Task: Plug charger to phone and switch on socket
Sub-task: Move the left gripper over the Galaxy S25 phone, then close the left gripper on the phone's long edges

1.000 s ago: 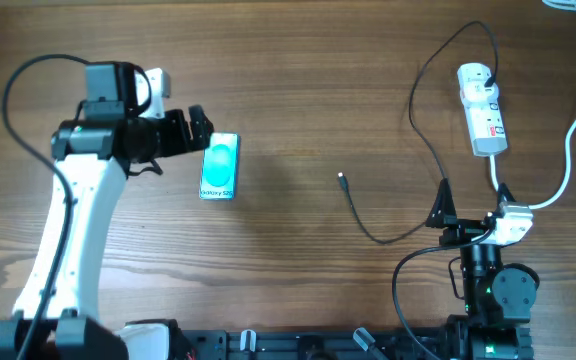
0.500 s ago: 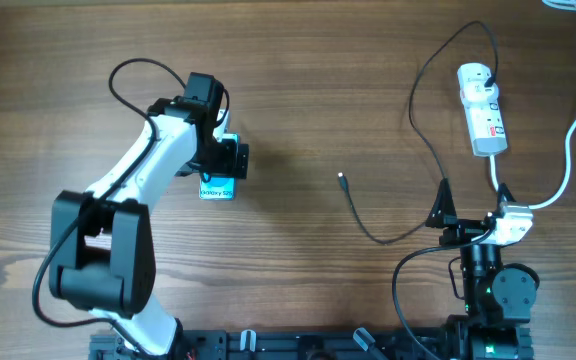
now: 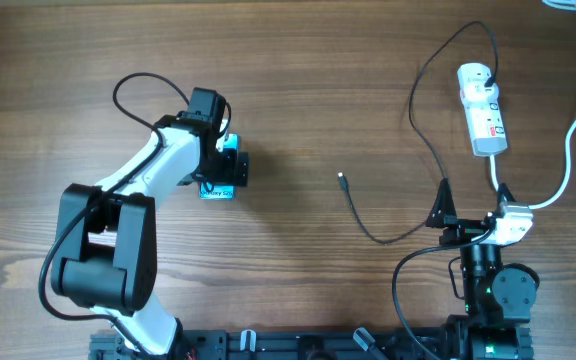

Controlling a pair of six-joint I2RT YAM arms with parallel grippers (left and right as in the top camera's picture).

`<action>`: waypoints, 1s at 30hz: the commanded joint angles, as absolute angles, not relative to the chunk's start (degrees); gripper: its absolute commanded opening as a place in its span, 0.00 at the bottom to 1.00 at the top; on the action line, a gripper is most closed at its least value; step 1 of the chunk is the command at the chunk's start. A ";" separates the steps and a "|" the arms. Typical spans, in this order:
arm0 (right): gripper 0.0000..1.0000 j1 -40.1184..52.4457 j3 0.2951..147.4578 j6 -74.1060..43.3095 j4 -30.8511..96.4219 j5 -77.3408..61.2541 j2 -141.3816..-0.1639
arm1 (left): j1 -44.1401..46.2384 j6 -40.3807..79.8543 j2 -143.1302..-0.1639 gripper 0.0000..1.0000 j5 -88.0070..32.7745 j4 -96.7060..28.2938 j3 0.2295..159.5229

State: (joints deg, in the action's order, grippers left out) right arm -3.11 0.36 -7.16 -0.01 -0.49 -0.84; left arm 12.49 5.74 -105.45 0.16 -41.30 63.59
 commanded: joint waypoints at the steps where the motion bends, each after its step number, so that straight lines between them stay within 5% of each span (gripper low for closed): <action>1: 1.00 -3.40 0.30 -6.02 -0.21 -1.43 -0.60 | 12.53 6.48 -105.89 1.00 0.78 -39.77 62.94; 30: 1.00 -3.40 0.30 -6.02 -0.21 -1.43 -0.60 | 12.53 9.34 -113.25 1.00 -1.39 -39.42 62.89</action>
State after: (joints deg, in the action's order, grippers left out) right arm -3.11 0.36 -7.16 -0.01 -0.64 -0.84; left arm 12.67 7.84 -108.86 2.22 -38.28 65.39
